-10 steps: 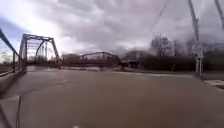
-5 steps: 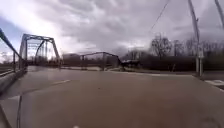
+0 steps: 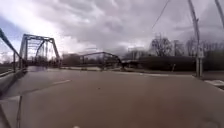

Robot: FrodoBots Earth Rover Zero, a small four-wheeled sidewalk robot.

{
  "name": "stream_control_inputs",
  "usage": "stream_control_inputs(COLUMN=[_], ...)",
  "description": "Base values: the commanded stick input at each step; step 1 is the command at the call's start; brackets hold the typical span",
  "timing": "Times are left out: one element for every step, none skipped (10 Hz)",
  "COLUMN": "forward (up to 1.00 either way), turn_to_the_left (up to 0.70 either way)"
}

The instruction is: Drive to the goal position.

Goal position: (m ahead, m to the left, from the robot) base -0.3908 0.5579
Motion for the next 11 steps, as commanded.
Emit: stream_control_inputs(forward=[0.35,0.39,0.40,0.40,0.44,0.45,0.45,0.45,0.45,0.45,0.37], turn_to_the_left=[0.00,0.00,0.00,0.00,0.00,0.00,0.00,0.00,0.00,0.00,0.00])
